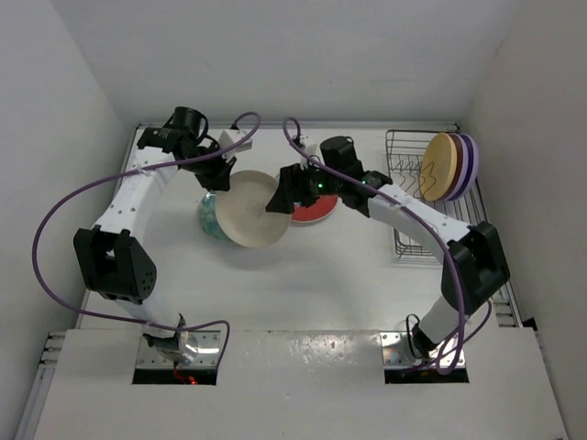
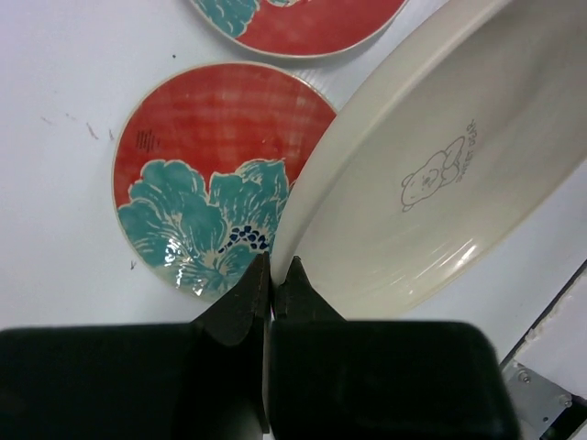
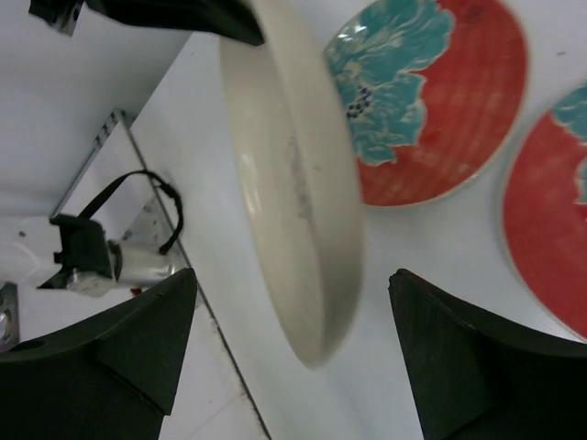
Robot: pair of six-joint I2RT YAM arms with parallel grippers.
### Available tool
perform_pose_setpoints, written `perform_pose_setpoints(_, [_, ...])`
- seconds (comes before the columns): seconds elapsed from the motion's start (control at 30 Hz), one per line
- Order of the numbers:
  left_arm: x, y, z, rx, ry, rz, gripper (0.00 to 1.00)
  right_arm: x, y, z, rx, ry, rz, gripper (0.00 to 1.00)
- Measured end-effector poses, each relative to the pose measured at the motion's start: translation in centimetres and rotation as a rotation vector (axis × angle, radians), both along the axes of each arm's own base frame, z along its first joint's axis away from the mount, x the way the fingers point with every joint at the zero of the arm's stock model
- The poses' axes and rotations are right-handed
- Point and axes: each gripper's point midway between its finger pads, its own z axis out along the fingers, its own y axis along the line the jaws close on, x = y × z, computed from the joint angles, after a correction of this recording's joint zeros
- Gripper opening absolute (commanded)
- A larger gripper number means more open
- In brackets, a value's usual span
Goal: Load the plates into the dish rack
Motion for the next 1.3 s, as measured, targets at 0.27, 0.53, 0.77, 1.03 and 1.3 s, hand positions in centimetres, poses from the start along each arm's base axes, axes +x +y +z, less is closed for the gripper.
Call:
perform_pose_setpoints(0.27, [-0.6,-0.3,0.0,-0.008,0.032,0.014,0.0,0.4,1.2,-2.8,-0.02,0.065,-0.008,0.0])
perform_pose_setpoints(0.53, [0.6,0.1,1.3,-0.049,0.013,0.105,1.0,2.6,-1.9,-1.0,-0.063,-0.006,-0.158,0.0])
perform_pose_setpoints(0.77, [3.4,-1.2,6.4,-0.275,-0.084,0.179,1.0,5.0,-8.7,5.6,-0.081,-0.19,-0.389,0.0])
perform_pose_setpoints(1.03, [5.3,9.3,6.0,-0.153,-0.159,0.47,1.0,8.9,-33.0,9.6,-0.445,-0.382,-1.122,0.0])
perform_pose_setpoints(1.3, [4.9,9.0,4.9,-0.138,-0.13,0.463,1.0,7.4,-39.1,9.7,-0.635,-0.411,-1.288,0.0])
